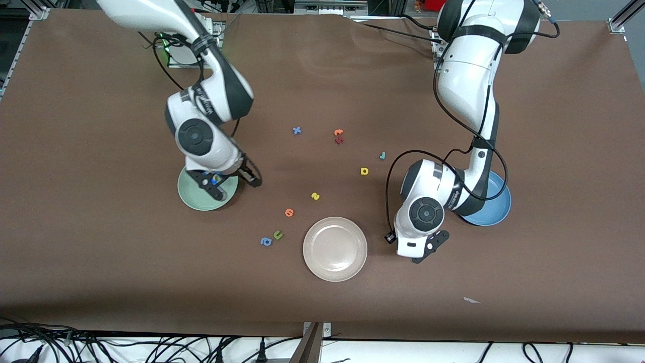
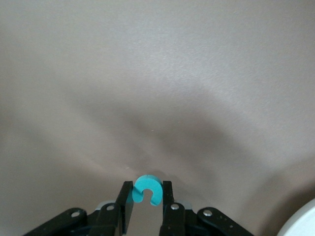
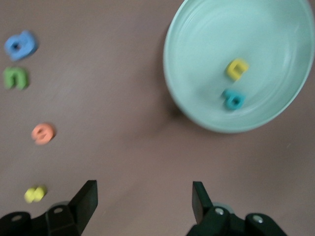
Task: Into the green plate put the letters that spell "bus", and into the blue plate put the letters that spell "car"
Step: 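Carry the teal c to the blue plate while the right gripper reaches the yellow z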
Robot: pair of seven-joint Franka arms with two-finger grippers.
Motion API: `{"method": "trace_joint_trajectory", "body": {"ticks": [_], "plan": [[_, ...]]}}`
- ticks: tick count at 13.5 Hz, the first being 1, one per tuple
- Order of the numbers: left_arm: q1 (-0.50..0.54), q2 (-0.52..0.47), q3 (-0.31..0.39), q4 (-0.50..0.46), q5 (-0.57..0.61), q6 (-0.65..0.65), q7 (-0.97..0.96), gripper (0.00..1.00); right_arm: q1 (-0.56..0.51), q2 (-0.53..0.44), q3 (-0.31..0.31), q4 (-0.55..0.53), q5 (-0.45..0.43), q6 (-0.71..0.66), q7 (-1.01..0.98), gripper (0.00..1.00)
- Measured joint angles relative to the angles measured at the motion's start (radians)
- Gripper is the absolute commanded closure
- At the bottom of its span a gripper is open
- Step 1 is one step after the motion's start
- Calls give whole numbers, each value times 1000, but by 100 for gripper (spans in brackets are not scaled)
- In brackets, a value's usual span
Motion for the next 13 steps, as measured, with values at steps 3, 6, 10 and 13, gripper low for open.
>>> {"method": "trace_joint_trajectory", "body": {"ticks": [3,6,10,13], "plan": [[0,-75,0,-95,0,-1,58,76,117,79,1,92,-1,12,65,39],[1,-162,1,-216,0,26,119,78,155,182,0,174,-42,108,68,39],[3,-312,2,-465,11,158,225,78,181,279,0,189,-117,288,68,40],[10,-414,2,-646,69,249,282,78,182,324,-1,199,-119,390,64,42]]}}
